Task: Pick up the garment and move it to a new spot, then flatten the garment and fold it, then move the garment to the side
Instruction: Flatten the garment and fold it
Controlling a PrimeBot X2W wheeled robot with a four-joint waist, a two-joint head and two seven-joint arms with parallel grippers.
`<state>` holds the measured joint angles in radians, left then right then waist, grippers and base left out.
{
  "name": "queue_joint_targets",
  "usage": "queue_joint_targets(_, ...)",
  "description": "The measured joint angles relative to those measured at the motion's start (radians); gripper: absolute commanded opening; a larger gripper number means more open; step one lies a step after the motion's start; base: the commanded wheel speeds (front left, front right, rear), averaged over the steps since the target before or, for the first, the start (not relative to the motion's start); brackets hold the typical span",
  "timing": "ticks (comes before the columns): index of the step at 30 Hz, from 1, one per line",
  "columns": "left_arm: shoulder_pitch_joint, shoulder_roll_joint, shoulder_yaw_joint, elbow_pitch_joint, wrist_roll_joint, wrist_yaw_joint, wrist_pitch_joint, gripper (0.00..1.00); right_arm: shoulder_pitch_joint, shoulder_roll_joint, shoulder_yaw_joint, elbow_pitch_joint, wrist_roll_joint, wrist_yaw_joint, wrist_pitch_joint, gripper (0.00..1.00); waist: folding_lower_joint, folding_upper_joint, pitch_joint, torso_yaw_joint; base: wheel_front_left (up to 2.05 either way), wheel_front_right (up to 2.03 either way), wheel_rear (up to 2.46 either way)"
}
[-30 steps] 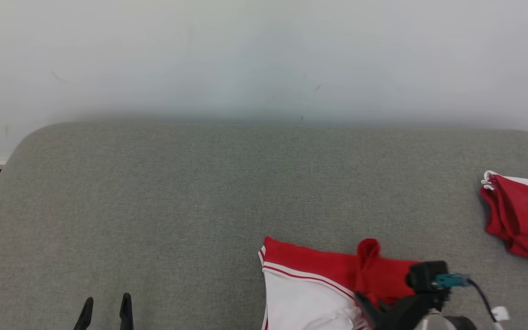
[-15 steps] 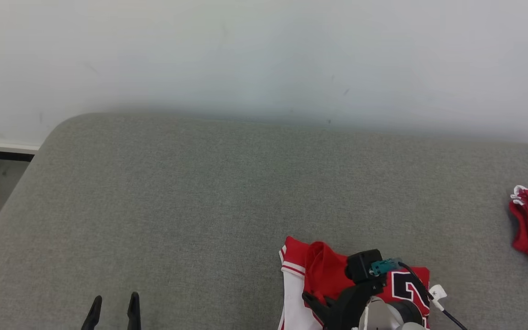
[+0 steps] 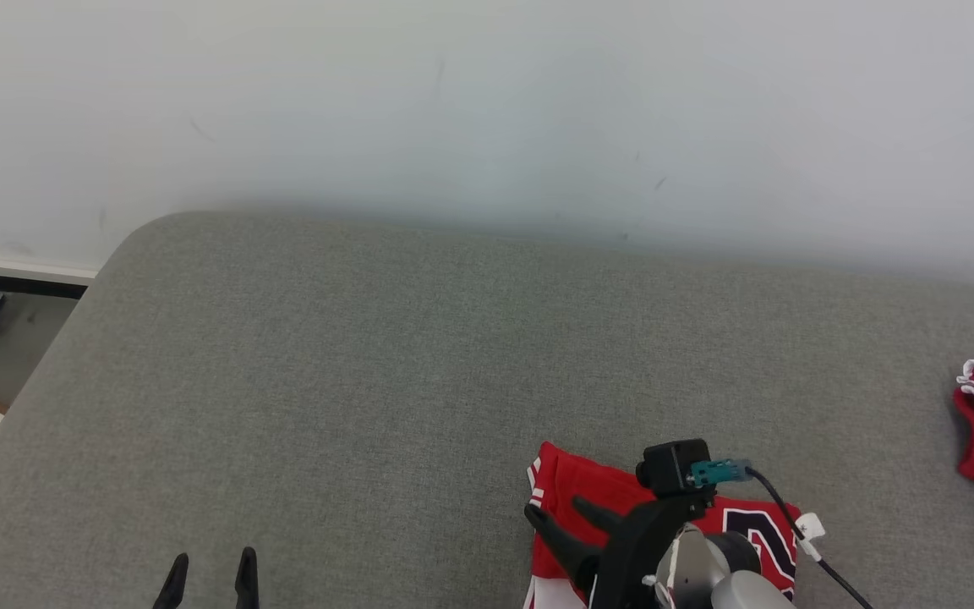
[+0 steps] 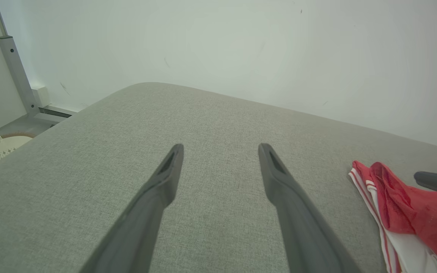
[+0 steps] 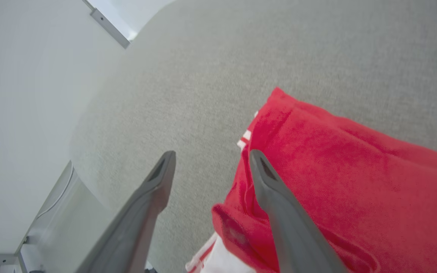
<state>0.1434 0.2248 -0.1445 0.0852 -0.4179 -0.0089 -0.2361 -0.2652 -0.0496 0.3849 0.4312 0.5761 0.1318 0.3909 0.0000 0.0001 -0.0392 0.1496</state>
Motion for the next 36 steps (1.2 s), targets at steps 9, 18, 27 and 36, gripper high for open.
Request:
queue_joint_targets(9, 0.017, 0.000, 0.006, -0.001, -0.003, 0.003, -0.010, 1.00, 0.085, -0.001, -0.265, -0.119, -0.220, 0.000, -0.015, 1.00, 0.0000, -0.0001, -0.011, -0.021, 0.00, 0.00, 0.00)
queue_joint_targets(18, 0.012, -0.004, 0.007, 0.006, -0.007, 0.000, -0.015, 1.00, 0.225, -0.003, -0.306, -0.227, -0.407, 0.000, 0.083, 0.00, 0.0000, 0.0000, 0.004, -0.038, 0.00, 0.00, 0.00)
queue_joint_targets(27, -0.015, -0.006, 0.004, 0.032, -0.012, -0.011, -0.019, 1.00, 0.221, -0.001, -0.104, -0.170, -0.367, 0.000, 0.074, 0.00, 0.0000, 0.0000, 0.020, -0.041, 0.00, 0.00, 0.00)
queue_joint_targets(36, -0.024, -0.006, 0.003, 0.044, -0.013, -0.018, -0.021, 1.00, 0.187, 0.000, 0.200, -0.160, -0.136, 0.000, 0.074, 0.00, 0.0000, 0.0000, 0.020, -0.024, 0.00, 0.00, 0.00)
